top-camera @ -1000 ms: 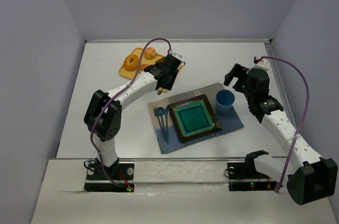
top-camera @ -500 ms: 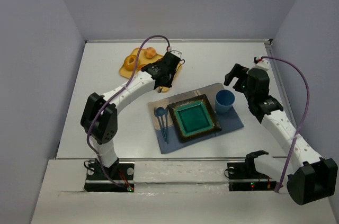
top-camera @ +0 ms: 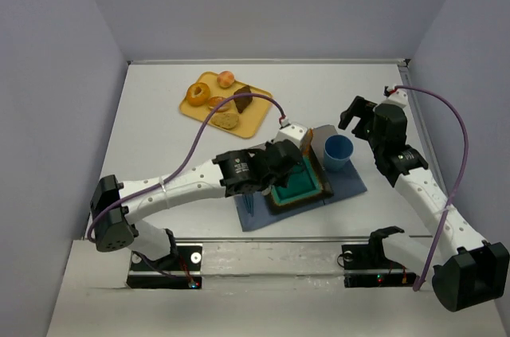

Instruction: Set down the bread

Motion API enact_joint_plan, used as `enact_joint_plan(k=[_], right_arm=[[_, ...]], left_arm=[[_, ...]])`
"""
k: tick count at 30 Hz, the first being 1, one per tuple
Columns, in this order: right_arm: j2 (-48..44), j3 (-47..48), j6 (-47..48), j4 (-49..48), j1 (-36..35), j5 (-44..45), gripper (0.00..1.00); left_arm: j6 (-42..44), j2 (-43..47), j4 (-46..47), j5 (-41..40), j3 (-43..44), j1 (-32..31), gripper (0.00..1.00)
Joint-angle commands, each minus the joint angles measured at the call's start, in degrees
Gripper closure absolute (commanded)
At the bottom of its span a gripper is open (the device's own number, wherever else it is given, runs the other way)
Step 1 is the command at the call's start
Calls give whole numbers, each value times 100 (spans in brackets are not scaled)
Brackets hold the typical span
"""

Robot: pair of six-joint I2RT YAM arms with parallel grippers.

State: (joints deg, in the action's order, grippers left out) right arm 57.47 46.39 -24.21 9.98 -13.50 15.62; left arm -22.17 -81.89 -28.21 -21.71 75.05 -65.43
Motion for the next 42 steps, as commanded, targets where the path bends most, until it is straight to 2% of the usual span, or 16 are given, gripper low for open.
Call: enact_joint_plan(k=[1, 2, 6, 11, 14, 17, 20, 25, 32, 35, 39, 42], right_arm=[[-140, 133, -14, -66, 23, -6, 0], [-157, 125, -14, -66, 23, -41, 0], [-192, 116, -23, -66, 23, -94, 0], [-245, 89, -32, -57, 23, -59, 0], [-254, 89, -31, -66, 23, -59, 0], [-210, 107, -14, -49, 23, -94, 0], [-175, 116, -14, -49, 23, -120, 0], [-166, 116, -14, -49, 23, -155, 0], [-175, 125, -14, -49, 23, -182, 0], [-193, 116, -23, -49, 23, -182, 0], [-210, 107, -31, -57, 23, -164, 0], [-184, 116, -23, -57, 23, -156, 0]], left_arm=[[-1393, -282, -939, -579, -123, -961, 79], [-1786, -388, -1350, -849, -52, -1120, 78], [-2220, -828, -1845, -993, 159, -1525, 76], [-2283, -900, -1812, -931, 159, -1596, 69], [-2142, -707, -1618, -791, 46, -1631, 49], [-2028, -505, -1399, -808, -60, -1648, 40], [-1958, -416, -1284, -790, -69, -1640, 37], [-1984, -311, -1319, -905, -51, -1640, 39], [-2185, 23, -1582, -1528, 273, -1544, 41], [-2361, 216, -1732, -1757, 274, -1149, 42], [-2809, 568, -1864, -2003, -33, -113, 47], [-2810, 1076, -1348, -1846, -691, 1089, 47]])
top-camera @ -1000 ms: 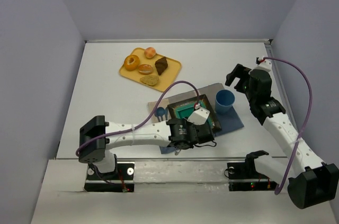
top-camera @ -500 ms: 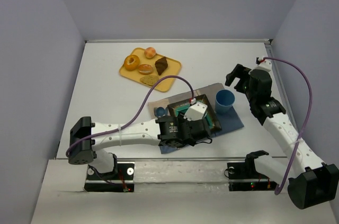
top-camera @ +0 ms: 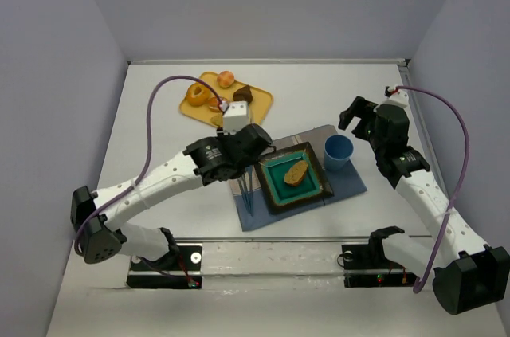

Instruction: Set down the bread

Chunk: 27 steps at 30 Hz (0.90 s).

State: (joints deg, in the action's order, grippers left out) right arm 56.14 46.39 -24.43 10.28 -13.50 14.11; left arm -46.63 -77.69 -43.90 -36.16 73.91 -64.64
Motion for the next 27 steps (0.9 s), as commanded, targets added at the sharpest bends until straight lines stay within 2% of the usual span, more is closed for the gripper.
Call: enact_joint_plan(k=[1, 5, 9, 11, 16, 19, 20, 27], right_arm=[[-33, 116, -1, -79, 23, 4, 0], [37, 142, -45, -88, 23, 39, 0], [169, 186, -54, -79, 23, -40, 0], [248, 204, -62, -88, 23, -40, 0], [292, 221, -97, -79, 23, -49, 0], [292, 221, -141, -79, 23, -14, 0], [284, 221, -150, -79, 23, -13, 0], [135, 195, -150, -79, 23, 109, 0]], left_arm=[[-347, 659, 337, -366, -788, 1198, 47], [-558, 1106, 715, -541, -2071, 2015, 40], [4, 1283, 1874, 256, -3168, 2875, 40], [163, 1187, 2306, 460, -3548, 3106, 40], [6, 827, 2334, 777, -3691, 3370, 31], [-266, 712, 2053, 830, -3691, 3397, 15], [-346, 729, 1991, 856, -3691, 3397, 1], [-795, 1659, 1271, 515, -3323, 3397, 1]])
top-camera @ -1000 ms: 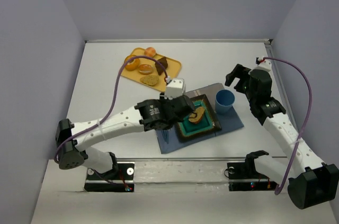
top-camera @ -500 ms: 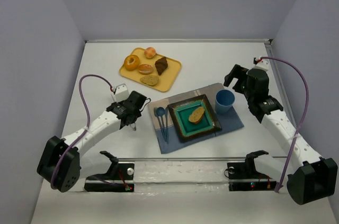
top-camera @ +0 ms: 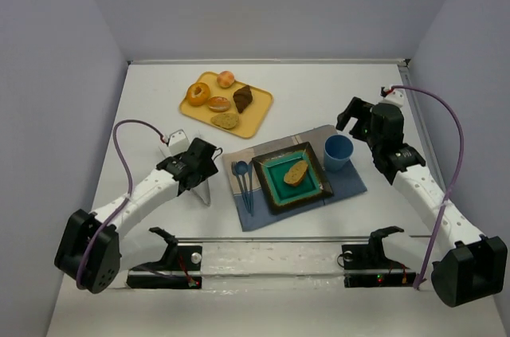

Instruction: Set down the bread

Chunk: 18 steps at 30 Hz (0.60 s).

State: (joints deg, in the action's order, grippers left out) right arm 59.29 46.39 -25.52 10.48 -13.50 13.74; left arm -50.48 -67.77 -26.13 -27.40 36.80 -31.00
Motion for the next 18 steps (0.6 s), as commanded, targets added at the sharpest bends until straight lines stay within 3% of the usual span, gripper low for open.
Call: enact_joint_plan(k=[1, 9, 18], right_arm=[[-198, 186, -50, -108, 23, 173, 0], [-453, 107, -532, -108, 23, 779, 0], [-497, 63, -586, -125, 23, 1061, 0]], left_arm=[[-419, 781, -699, -406, 503, 24, 1], [3, 1994, -807, -1161, 1444, 24, 1], [425, 2690, 460, -1215, 1023, 24, 1]])
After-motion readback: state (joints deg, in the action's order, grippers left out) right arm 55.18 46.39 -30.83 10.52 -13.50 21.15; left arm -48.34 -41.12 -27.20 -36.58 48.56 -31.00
